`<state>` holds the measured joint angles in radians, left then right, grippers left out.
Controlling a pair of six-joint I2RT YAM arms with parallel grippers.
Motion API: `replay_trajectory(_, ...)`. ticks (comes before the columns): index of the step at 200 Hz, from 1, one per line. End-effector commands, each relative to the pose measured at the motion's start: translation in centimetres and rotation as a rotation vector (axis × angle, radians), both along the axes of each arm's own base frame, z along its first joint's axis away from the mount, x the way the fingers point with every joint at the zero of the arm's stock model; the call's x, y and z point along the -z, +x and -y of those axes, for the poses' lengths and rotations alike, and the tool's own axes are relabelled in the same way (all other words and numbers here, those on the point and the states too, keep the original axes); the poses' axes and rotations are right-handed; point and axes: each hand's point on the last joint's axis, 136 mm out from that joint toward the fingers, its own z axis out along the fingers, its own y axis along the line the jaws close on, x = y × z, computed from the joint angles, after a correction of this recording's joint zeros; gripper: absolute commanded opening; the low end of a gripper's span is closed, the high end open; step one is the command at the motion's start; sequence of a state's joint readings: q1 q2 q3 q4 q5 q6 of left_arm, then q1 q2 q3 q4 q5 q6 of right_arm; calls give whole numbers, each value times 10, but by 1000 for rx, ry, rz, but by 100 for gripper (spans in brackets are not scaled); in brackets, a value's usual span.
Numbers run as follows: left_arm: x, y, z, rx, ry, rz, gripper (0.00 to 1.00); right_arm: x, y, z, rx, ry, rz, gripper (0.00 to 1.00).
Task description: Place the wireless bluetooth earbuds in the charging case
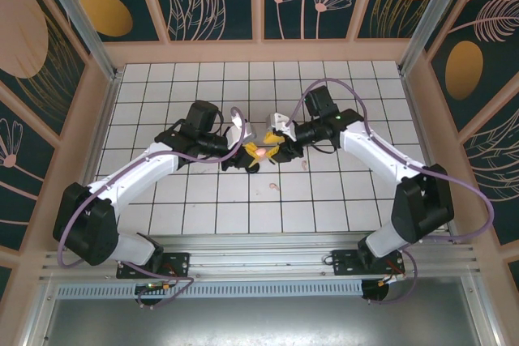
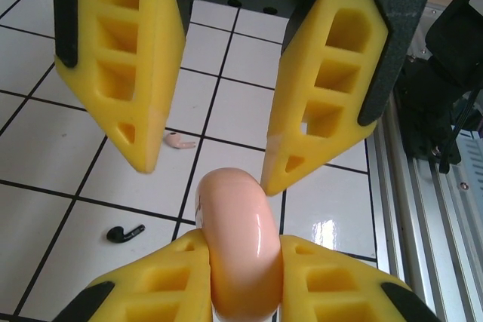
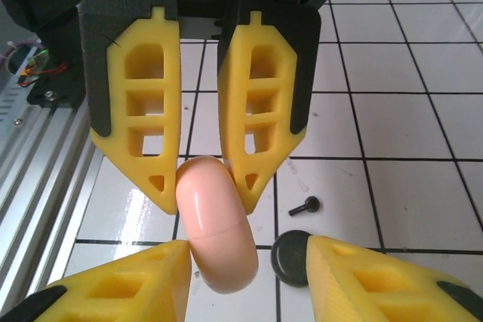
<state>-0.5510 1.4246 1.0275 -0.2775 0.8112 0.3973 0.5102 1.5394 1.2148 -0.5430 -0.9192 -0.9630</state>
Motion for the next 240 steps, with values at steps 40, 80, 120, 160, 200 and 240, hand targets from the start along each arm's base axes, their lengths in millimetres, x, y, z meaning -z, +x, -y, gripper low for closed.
replay_trajectory(40,-20,-7,3,54,-36,50,21,0,-13,-8,-94,-9,-60,37)
replay_trajectory(80,-22,-7,4,58,-38,56,21,3,-15,-8,-104,-19,-68,30)
replay_trajectory(120,-24,-5,4,54,-39,63,22,-3,-17,-8,-118,5,-43,18)
replay_trajectory(160,-26,-2,5,47,-44,73,36,-10,-16,-5,-100,36,-4,13)
replay_trajectory(200,-34,-1,8,42,-104,105,57,-28,-10,13,-22,157,20,12)
replay_trajectory(240,-45,-1,12,34,-224,179,59,-45,-13,38,45,285,19,12)
